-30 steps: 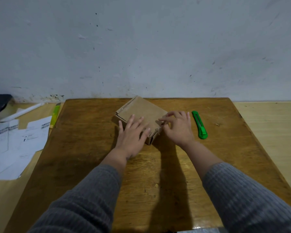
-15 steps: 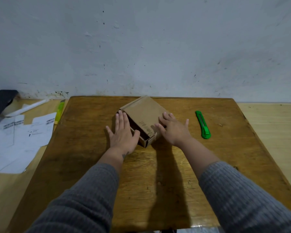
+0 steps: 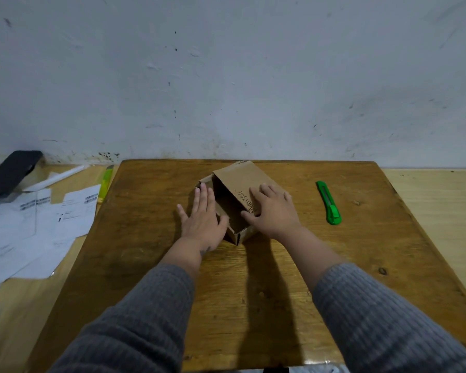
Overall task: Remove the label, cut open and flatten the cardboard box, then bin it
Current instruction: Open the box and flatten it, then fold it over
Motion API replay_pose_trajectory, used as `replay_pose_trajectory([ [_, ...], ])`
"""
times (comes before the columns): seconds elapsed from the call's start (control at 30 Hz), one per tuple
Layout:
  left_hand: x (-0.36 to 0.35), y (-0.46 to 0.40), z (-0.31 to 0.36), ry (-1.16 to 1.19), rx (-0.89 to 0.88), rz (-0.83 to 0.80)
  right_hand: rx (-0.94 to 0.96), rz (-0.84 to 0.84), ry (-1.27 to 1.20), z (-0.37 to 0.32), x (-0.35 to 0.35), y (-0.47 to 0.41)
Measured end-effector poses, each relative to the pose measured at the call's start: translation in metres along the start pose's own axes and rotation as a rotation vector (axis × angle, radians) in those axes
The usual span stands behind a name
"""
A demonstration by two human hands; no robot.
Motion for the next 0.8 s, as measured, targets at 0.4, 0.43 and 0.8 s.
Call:
replay_pose_trajectory([
  [0.4, -0.002, 0.0, 0.083, -0.027, -0.155, -0.062, -0.244, 0.297, -0.527, 0.04, 0.065, 0.001],
  [0.43, -0.007, 0.003, 0.092, -0.02, -0.172, -0.084, -0.289, 0.289, -0.561, 0.049, 0.065, 0.003],
  [0.8, -0.038, 0.011, 0.119, -0.026, -0.225, -0.339, -0.785, -0.115, -0.91, 0.143, 0.021, 0.036],
])
Point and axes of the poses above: each hand's wrist, its own y-axis away from the middle knuckle, its own x-axis out of the back of the hand, z = x × y, the point moved 8 cm from there along -y, towards the middle knuckle, and after that the axes turned 13 degrees about z, right-handed, at the moved point
